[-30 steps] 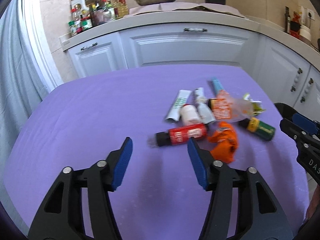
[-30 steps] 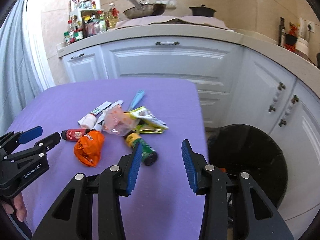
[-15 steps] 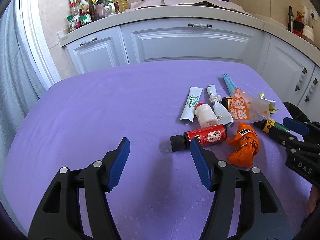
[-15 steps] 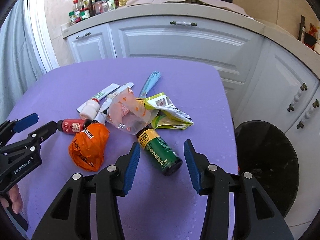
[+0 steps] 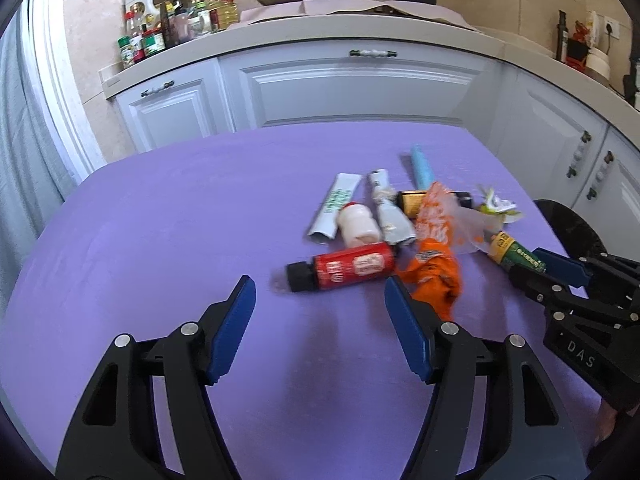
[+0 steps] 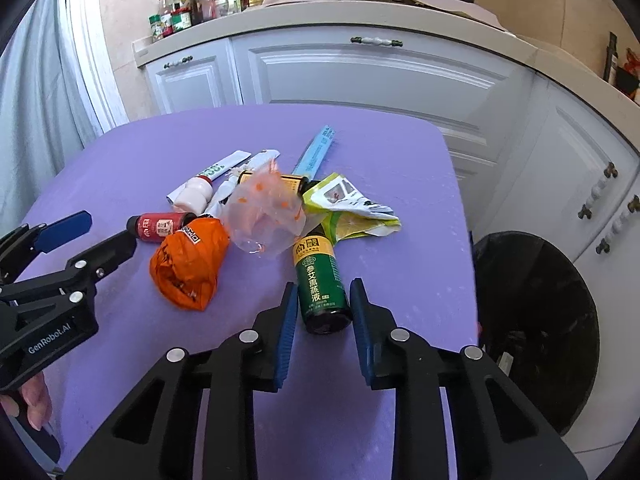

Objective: Collect trash
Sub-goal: 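Grasp the green bottle with the right gripper while the left grasps the orange wrapper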

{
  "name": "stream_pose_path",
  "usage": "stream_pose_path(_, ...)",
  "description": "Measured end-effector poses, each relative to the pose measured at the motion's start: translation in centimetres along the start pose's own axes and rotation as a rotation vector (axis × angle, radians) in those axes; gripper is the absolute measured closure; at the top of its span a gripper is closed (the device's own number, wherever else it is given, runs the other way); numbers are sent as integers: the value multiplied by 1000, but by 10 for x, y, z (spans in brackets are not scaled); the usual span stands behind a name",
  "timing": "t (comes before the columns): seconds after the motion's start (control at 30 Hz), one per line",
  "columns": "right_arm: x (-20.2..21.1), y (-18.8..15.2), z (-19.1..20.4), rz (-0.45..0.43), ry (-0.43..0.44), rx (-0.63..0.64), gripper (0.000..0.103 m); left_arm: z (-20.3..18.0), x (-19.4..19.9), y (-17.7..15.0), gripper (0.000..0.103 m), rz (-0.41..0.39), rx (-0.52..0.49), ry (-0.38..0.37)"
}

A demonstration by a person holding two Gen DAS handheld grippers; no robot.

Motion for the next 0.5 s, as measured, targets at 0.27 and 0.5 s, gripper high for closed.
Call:
stream_pose_path(0.27,18,-12,-14,-26,-5,-36,76,-31,3,-8,34,0,-41,-35)
stream_pose_path(0.5,29,-22,-27,-43,-9,-72,77,-50,-12,-11,36,22,-57,-30)
Point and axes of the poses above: each gripper's, at about its wrist camera, not at the fingertips, and x roughly against the way its jaws point, z to its left, y to its top, the point moved 6 cm from there along -x, roughly the way its jaws point, and after that the axes turned 12 degrees about x, right-handed, at the moved point
